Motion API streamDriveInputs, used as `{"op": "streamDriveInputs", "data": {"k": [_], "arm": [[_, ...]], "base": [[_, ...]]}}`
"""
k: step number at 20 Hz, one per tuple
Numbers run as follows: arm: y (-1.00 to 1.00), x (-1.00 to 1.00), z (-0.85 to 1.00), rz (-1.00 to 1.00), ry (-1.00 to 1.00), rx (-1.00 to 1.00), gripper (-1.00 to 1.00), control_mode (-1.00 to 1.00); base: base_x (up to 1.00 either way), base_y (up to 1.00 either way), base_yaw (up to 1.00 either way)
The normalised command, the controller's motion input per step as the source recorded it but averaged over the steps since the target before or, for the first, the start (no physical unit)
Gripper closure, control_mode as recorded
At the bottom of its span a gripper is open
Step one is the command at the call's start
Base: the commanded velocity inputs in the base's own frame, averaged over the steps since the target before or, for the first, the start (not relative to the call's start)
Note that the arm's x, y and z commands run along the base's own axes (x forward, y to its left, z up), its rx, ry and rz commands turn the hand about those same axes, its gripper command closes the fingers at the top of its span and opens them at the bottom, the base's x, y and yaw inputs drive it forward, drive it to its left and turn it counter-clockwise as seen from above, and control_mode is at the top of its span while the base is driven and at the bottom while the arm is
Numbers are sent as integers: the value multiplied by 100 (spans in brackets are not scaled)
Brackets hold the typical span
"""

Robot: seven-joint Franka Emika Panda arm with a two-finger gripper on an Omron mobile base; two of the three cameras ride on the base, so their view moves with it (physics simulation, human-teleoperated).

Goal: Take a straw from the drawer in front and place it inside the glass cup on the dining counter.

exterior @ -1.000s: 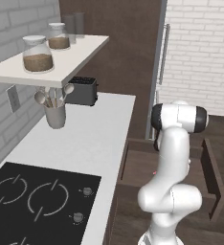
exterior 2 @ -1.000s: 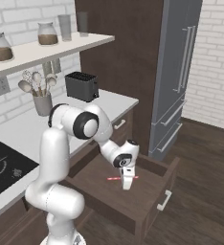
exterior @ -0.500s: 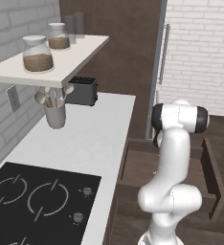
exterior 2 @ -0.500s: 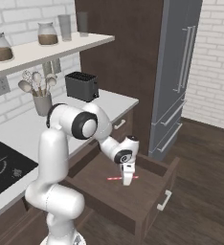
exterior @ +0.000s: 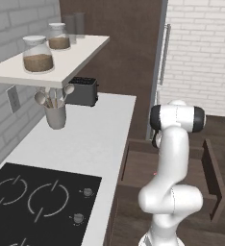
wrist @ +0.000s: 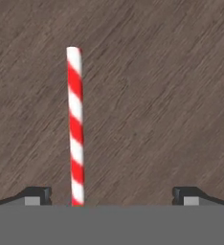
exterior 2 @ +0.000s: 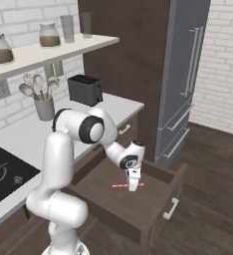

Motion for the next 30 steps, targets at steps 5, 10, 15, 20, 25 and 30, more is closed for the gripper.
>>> {"op": "streamDriveInputs", "data": {"k": [5, 10, 15, 20, 25, 30], "arm": [[0, 2, -27, 0, 0, 0, -100, -100], [0, 8, -21, 0, 0, 0, -100, -100], [0, 4, -18, 0, 0, 0, -100, -100], [0, 1, -22, 0, 0, 0, -100, -100], [0, 0, -30, 0, 0, 0, -100, -100], [0, 4, -36, 0, 0, 0, -100, -100]], "base": [[0, 0, 0], [0, 0, 0], [0, 0, 0], [0, 0, 0], [0, 0, 0], [0, 0, 0]]}}
